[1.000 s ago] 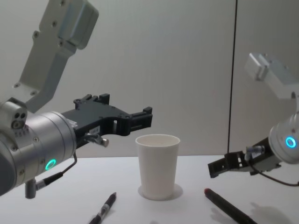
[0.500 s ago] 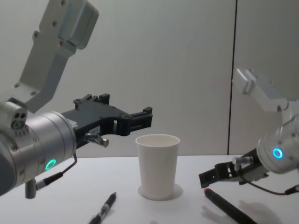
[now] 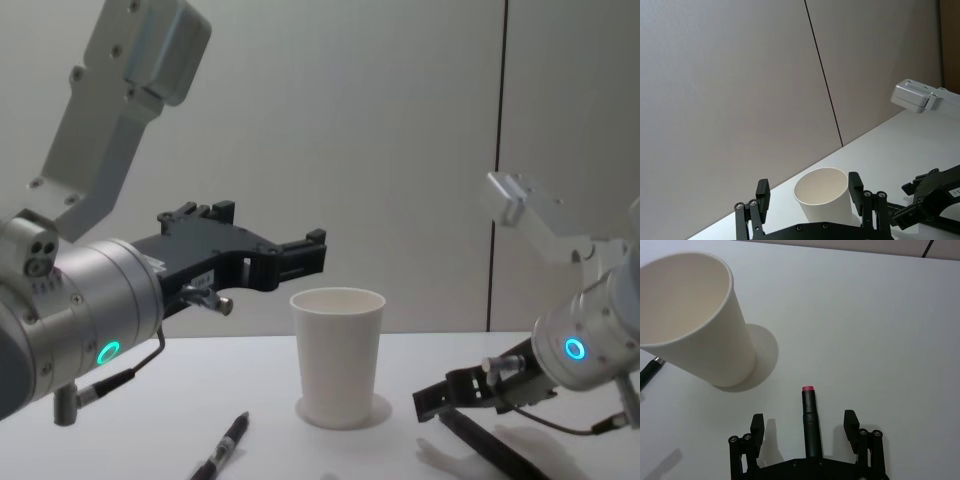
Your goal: Place the pen into the pen holder.
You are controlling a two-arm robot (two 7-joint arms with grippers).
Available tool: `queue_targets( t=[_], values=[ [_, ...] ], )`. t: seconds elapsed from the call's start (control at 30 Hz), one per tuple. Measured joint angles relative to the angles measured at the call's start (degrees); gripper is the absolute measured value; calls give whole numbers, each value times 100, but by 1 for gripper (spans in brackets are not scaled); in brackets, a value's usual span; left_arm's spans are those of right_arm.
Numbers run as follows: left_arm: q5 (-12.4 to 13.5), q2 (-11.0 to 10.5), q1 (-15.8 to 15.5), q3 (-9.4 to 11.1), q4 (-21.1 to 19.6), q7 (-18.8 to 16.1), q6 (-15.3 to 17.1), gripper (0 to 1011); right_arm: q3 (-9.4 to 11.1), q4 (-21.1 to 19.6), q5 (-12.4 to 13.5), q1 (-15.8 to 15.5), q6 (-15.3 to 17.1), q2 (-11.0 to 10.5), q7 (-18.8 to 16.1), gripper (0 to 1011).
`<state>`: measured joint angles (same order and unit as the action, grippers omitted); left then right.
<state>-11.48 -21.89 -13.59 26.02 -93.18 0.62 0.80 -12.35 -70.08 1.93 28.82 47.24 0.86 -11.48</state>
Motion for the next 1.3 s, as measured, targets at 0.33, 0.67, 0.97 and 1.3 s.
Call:
queue_targets(
  t=[0.33, 0.67, 0.97, 1.3],
  values=[
    [0, 0, 0, 0, 0, 0, 0, 1000, -23, 303, -57, 121, -113, 45, -69, 957],
    [0, 0, 0, 0, 0, 0, 0, 1000, -58, 503, -167, 218, -180, 77, -138, 709],
    [0, 0, 0, 0, 0, 0, 0, 1000, -74, 581, -229, 254, -194, 93, -152, 401],
    [0, 0, 0, 0, 0, 0, 0, 1000, -74, 581, -260, 250, -190, 96, -142, 167]
  ],
)
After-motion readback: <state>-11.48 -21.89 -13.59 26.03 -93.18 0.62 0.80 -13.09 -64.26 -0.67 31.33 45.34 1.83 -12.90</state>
